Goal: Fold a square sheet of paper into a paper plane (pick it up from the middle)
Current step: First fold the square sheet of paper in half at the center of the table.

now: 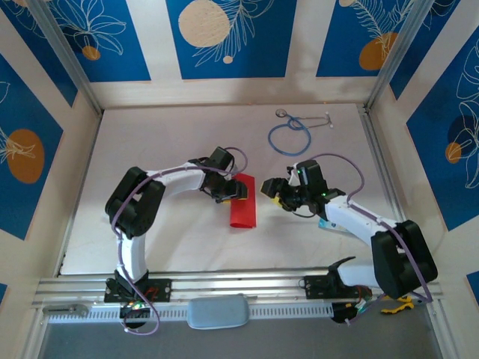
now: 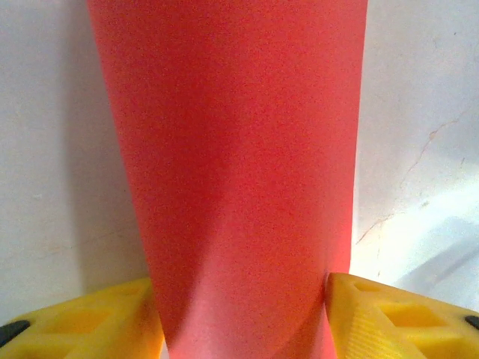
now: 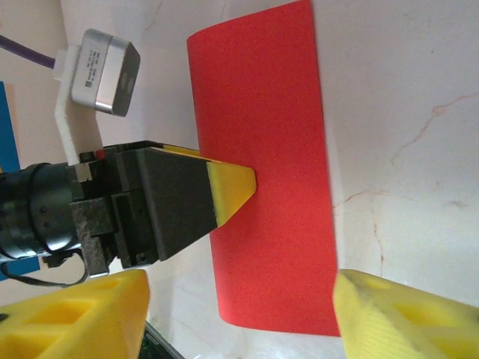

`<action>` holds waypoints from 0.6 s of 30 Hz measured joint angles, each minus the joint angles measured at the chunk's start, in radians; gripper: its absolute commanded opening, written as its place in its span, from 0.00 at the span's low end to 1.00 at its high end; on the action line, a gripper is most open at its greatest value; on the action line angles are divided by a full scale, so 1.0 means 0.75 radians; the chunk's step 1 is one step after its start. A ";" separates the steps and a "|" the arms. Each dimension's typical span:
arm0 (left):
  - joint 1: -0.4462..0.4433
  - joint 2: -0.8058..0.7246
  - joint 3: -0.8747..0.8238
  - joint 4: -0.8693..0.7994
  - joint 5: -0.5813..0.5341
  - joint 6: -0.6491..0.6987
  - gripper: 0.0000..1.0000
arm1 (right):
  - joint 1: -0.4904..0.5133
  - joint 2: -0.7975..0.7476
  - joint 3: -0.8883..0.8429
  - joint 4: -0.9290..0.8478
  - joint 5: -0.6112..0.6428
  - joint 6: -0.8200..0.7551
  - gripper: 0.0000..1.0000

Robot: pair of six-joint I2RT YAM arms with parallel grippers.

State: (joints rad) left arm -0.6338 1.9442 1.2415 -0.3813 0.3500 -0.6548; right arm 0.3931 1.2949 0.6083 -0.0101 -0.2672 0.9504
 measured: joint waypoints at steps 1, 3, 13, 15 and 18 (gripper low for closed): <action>-0.001 0.000 0.001 -0.004 -0.008 0.004 0.59 | 0.005 0.012 -0.004 0.012 0.002 0.010 0.53; -0.003 -0.001 0.002 -0.009 -0.020 0.009 0.57 | 0.015 0.045 -0.014 0.048 0.002 0.027 0.49; -0.003 -0.050 -0.002 -0.070 -0.146 0.013 0.60 | 0.049 0.138 -0.017 0.126 -0.004 0.063 0.48; -0.002 -0.064 -0.009 -0.076 -0.167 0.014 0.60 | 0.049 0.138 -0.017 0.133 -0.003 0.063 0.48; -0.002 -0.068 -0.011 -0.084 -0.180 0.020 0.60 | 0.049 0.138 -0.017 0.134 -0.004 0.063 0.47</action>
State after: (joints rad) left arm -0.6350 1.8931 1.2331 -0.4442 0.2150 -0.6399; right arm 0.4301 1.3983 0.5953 0.0902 -0.2699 0.9974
